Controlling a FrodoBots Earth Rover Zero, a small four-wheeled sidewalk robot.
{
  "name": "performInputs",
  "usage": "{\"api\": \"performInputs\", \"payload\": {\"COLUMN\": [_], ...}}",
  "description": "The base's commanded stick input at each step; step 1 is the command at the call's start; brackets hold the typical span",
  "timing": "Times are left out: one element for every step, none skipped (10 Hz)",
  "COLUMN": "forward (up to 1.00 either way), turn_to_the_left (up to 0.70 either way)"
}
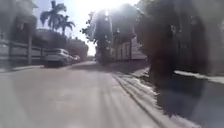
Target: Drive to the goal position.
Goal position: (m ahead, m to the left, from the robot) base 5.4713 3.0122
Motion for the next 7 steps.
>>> {"api": "performInputs", "payload": {"forward": [1.00, 1.00, 1.00, 1.00, 1.00, 1.00, 1.00], "turn_to_the_left": [-0.01, -0.02, -0.02, -0.01, 0.00, 0.00, 0.00]}}
